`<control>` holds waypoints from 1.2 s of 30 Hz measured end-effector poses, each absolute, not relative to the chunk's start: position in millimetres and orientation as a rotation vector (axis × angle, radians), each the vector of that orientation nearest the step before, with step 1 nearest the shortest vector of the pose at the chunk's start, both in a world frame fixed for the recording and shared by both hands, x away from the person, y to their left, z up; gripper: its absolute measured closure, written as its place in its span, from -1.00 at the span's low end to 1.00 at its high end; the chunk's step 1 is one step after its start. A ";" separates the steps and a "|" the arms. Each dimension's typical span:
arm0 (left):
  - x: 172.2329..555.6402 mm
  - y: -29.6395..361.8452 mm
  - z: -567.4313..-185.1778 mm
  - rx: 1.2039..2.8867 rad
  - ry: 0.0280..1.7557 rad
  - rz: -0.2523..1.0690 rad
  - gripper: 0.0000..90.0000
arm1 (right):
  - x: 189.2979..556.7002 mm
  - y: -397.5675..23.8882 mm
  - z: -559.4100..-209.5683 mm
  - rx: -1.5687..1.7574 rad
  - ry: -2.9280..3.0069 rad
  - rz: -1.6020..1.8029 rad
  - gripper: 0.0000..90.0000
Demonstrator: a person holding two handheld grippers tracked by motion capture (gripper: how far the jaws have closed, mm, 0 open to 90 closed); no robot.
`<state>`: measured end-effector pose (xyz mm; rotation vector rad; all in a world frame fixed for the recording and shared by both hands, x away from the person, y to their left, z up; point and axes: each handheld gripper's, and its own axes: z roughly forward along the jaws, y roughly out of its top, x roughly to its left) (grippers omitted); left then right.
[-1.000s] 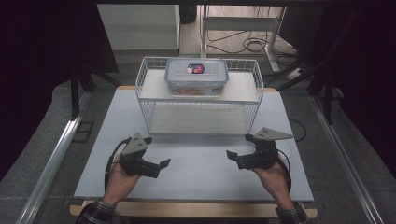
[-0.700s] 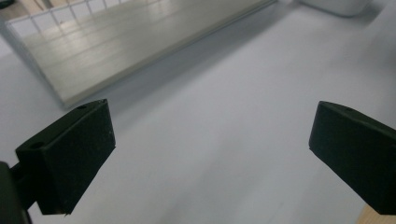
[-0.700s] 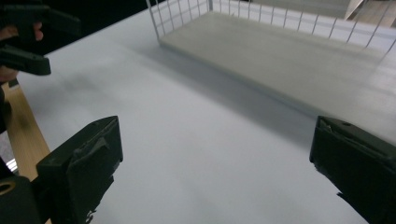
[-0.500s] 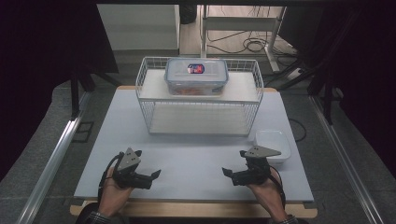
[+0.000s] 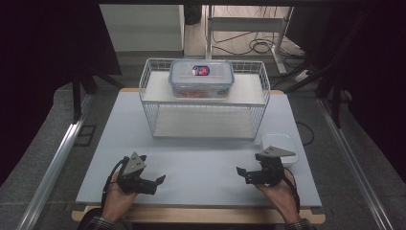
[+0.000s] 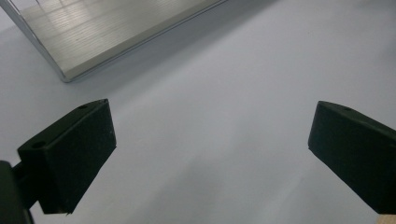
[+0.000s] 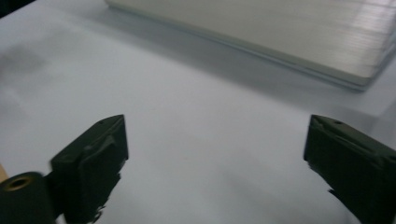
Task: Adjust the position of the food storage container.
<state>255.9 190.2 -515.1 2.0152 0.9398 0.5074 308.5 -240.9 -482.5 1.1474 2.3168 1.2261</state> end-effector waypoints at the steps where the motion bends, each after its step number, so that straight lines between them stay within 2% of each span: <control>1: 256.1 190.2 -515.3 2.015 0.941 0.504 -0.99 | 308.5 -240.9 -482.5 1.147 2.317 1.226 -0.81; 5: 257.2 190.9 -516.6 2.013 0.948 0.494 -0.98 | 311.3 -252.9 -475.5 1.179 2.254 1.232 -0.54; 6: 257.5 191.3 -516.7 2.013 0.949 0.493 -0.98 | 313.7 -261.2 -471.6 1.205 2.237 1.224 -0.36; 11: 258.0 191.5 -517.1 2.012 0.950 0.489 -0.98 | 319.9 -278.5 -465.5 1.238 2.210 1.215 -0.01; 12: 258.0 191.5 -517.1 2.012 0.950 0.489 -0.98 | 319.9 -278.5 -465.5 1.238 2.210 1.215 -0.01; 13: 258.1 191.4 -517.2 2.012 0.951 0.488 -0.98 | 322.4 -286.0 -461.9 1.249 2.194 1.200 0.19; 14: 258.1 191.4 -517.2 2.013 0.951 0.488 -0.98 | 322.4 -286.0 -461.9 1.249 2.194 1.200 0.19; 15: 258.1 191.5 -517.1 2.014 0.951 0.487 -0.98 | 324.6 -292.3 -458.7 1.258 2.176 1.194 0.33; 19: 258.2 191.8 -517.1 2.015 0.957 0.488 -0.97 | 330.7 -306.7 -452.3 1.285 2.137 1.166 0.61; 20: 258.2 191.8 -517.1 2.015 0.957 0.488 -0.97 | 330.7 -306.7 -452.3 1.285 2.137 1.166 0.61; 21: 258.3 191.8 -517.2 2.016 0.958 0.489 -0.97 | 334.4 -313.6 -450.9 1.302 2.124 1.151 0.74; 27: 258.5 192.1 -517.6 2.015 0.962 0.492 -0.97 | 346.1 -330.8 -450.0 1.336 2.084 1.092 0.95; 36: 258.7 192.4 -517.8 2.017 0.967 0.496 -0.97 | 359.9 -355.2 -449.7 1.394 2.006 0.998 0.98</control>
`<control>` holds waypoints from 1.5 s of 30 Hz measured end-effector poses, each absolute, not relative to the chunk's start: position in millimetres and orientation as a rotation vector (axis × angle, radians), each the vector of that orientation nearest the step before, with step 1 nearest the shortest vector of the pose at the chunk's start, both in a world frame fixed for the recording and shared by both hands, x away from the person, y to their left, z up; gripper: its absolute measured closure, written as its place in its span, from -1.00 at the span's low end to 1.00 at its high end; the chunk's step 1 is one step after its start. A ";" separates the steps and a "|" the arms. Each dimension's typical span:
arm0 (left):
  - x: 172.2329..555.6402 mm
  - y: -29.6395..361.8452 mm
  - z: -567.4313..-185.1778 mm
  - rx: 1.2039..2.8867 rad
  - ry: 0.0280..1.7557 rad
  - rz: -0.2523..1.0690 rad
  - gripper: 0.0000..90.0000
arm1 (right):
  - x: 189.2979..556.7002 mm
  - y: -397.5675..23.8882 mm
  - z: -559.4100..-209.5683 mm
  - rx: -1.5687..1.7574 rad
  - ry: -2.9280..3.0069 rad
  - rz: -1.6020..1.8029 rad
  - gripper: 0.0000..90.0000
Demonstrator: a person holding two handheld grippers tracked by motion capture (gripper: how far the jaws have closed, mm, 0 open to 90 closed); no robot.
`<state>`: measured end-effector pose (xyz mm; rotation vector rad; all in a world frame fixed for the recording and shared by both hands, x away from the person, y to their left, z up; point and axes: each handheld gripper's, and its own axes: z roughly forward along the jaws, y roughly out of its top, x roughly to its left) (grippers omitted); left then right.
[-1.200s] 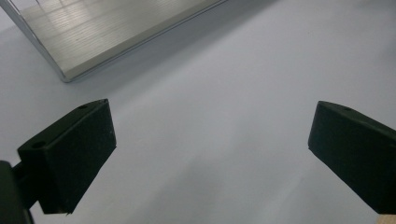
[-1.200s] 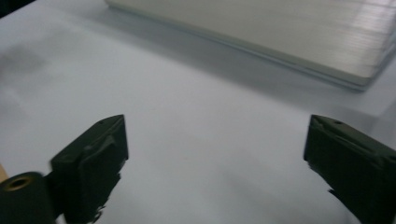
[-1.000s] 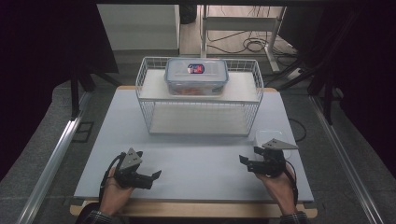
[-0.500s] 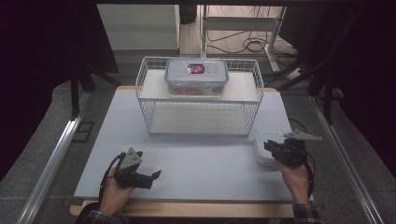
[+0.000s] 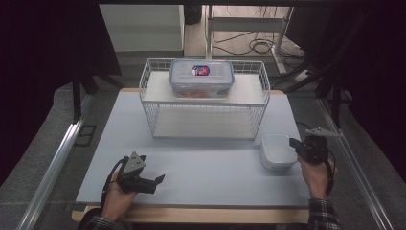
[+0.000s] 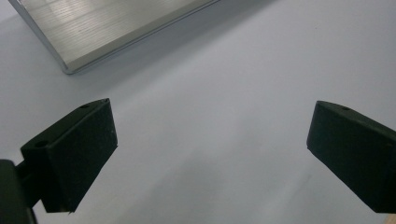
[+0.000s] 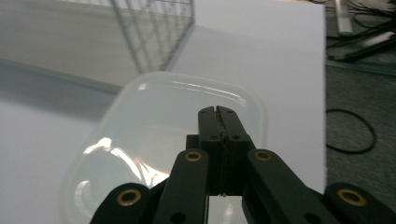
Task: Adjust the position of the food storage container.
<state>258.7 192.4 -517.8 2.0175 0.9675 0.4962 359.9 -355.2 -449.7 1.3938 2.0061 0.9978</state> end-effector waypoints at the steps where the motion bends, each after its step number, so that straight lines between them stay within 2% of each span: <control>1: 258.8 192.5 -517.8 2.018 0.969 0.497 -0.97 | 361.4 -359.1 -451.0 1.408 1.996 0.979 0.98; 10: 259.4 192.0 -518.8 2.022 0.972 0.492 -0.97 | 377.7 -378.4 -463.6 1.477 1.944 0.937 0.98; 23: 260.0 191.8 -519.9 2.032 0.975 0.485 -0.96 | 399.7 -376.4 -472.0 1.483 2.009 0.975 0.98; 34: 259.6 190.3 -519.8 2.043 0.967 0.486 -0.96 | 389.2 -348.1 -475.6 1.428 2.125 1.012 0.98; 45: 259.7 189.7 -520.1 2.047 0.967 0.481 -0.96 | 376.4 -301.7 -477.8 1.340 2.247 1.050 0.98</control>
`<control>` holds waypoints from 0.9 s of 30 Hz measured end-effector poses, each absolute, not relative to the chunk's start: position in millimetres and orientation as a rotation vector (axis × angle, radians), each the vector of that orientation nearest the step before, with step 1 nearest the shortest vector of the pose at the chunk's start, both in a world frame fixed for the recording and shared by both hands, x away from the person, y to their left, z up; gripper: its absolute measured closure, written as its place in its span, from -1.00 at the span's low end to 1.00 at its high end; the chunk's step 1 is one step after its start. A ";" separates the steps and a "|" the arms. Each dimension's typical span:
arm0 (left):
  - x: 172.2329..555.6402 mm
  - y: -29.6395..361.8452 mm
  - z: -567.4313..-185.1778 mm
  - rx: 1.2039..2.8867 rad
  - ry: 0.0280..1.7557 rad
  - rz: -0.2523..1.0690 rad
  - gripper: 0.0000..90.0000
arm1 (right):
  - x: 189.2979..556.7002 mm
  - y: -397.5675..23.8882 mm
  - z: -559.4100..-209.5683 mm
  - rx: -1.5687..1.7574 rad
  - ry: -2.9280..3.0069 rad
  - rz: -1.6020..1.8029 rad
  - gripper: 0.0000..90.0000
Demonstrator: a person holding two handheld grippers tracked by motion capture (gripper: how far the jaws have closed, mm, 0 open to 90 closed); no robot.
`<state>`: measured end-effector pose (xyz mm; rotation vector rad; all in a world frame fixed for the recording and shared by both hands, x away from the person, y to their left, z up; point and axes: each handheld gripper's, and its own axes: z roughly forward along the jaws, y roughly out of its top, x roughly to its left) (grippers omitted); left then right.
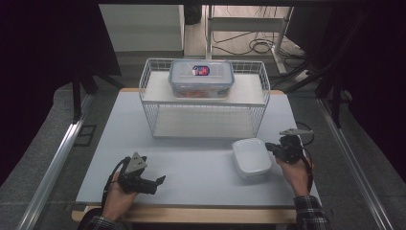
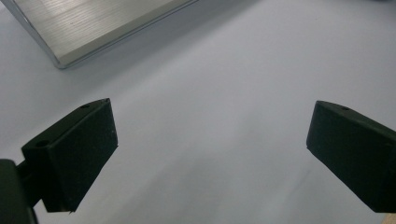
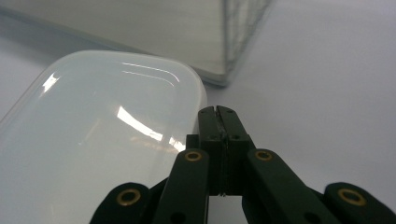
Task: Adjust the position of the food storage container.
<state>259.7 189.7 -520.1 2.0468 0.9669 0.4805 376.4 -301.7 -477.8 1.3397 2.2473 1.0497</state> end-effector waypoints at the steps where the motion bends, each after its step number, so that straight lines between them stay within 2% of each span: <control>1: 259.8 189.7 -520.1 2.047 0.967 0.480 -0.96 | 375.4 -296.1 -478.4 1.329 2.263 1.057 0.98; 17: 260.5 187.9 -519.4 2.036 0.981 0.425 -0.92 | 358.9 -204.7 -483.1 1.113 2.482 1.134 0.98; 20: 260.7 186.6 -518.2 2.049 0.981 0.404 -0.85 | 351.2 -208.1 -476.1 1.073 2.416 1.104 0.98; 27: 268.2 181.4 -513.7 2.037 0.984 0.352 -0.84 | 328.1 -227.7 -470.0 1.106 2.379 1.124 0.97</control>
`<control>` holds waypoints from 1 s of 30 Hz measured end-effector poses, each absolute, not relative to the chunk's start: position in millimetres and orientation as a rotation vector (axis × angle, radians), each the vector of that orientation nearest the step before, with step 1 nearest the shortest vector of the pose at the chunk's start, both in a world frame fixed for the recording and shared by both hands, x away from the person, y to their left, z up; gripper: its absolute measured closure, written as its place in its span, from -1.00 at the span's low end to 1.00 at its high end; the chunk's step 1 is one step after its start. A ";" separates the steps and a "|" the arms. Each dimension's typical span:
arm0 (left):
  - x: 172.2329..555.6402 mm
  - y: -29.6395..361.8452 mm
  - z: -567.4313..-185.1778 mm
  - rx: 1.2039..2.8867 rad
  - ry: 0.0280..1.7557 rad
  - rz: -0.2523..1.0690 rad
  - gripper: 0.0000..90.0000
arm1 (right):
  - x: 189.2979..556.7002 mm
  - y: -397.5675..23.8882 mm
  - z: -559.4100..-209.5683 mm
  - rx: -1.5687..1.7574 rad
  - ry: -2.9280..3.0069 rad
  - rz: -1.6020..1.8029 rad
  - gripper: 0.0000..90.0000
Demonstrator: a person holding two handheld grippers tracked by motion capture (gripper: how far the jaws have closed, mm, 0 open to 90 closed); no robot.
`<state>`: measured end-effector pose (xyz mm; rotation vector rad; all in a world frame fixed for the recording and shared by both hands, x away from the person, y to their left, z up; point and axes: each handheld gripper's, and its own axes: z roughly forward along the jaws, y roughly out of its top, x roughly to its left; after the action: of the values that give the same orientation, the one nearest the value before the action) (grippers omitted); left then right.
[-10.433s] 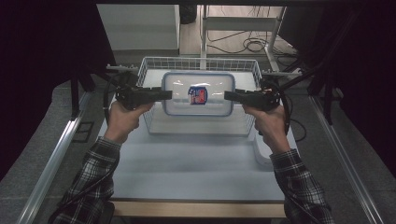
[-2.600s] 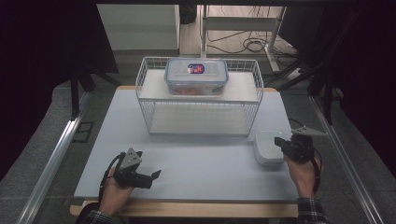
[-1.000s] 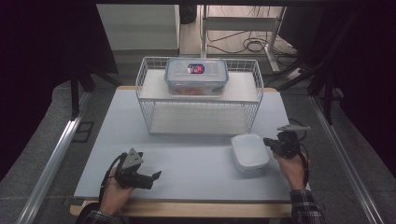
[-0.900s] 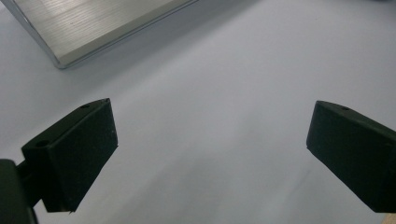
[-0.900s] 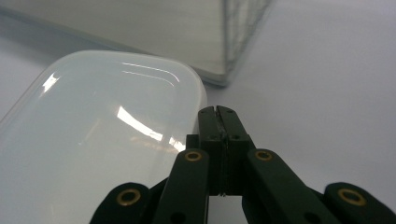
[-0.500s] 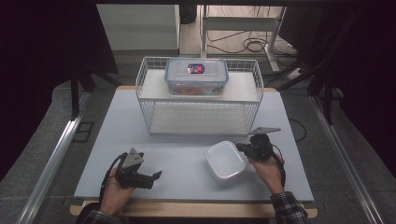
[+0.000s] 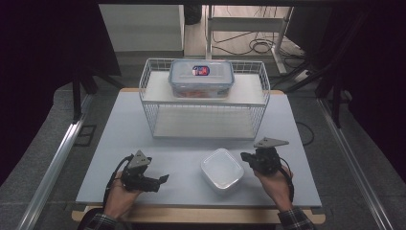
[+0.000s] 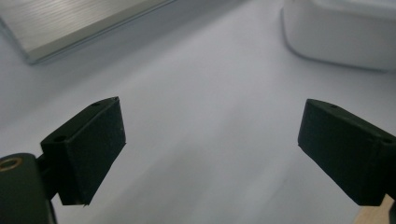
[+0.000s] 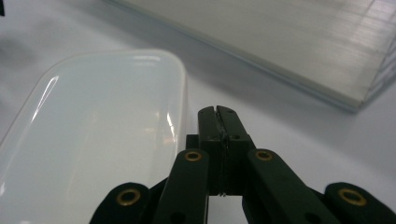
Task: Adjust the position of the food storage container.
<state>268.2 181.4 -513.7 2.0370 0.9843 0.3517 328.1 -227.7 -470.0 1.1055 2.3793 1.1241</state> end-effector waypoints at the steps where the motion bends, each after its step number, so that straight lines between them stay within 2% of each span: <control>1: 271.8 179.3 -511.4 2.016 0.975 0.350 -0.74 | 319.5 -231.6 -469.8 1.112 2.372 1.127 0.97; 4: 281.0 174.2 -507.7 1.992 0.945 0.335 -0.54 | 308.3 -235.9 -470.3 1.122 2.360 1.116 0.97; 5: 281.0 174.2 -507.7 1.992 0.945 0.335 -0.37 | 308.3 -235.9 -470.3 1.122 2.360 1.116 0.97; 6: 285.1 172.2 -507.1 1.983 0.927 0.319 -0.37 | 303.4 -237.3 -471.3 1.130 2.358 1.110 0.97; 7: 291.9 167.9 -507.0 1.978 0.920 0.296 -0.05 | 295.0 -238.8 -474.0 1.142 2.369 1.107 0.97; 9: 300.1 160.4 -506.3 1.979 0.896 0.276 0.21 | 287.2 -239.4 -477.4 1.153 2.385 1.093 0.97; 13: 315.4 137.9 -503.4 1.996 0.835 0.266 0.59 | 277.6 -240.8 -485.0 1.178 2.416 1.072 0.97; 15: 324.6 122.7 -504.7 2.018 0.810 0.253 0.70 | 276.6 -240.2 -489.3 1.196 2.438 1.071 0.97; 18: 340.1 100.2 -511.8 2.071 0.791 0.238 0.80 | 277.6 -238.2 -492.4 1.223 2.453 1.078 0.97; 21: 350.1 89.8 -518.7 2.093 0.798 0.196 0.81 | 280.8 -239.0 -493.2 1.254 2.453 1.100 0.97; 27: 346.9 87.6 -521.7 2.102 0.797 0.126 0.81 | 288.2 -235.5 -494.2 1.293 2.448 1.119 0.97; 30: 340.2 90.2 -518.3 2.125 0.795 0.146 0.81 | 293.9 -227.6 -493.1 1.279 2.457 1.097 0.96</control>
<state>340.2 90.2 -518.3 2.1247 0.7947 0.1460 293.9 -227.6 -493.1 1.2795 2.4567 1.0972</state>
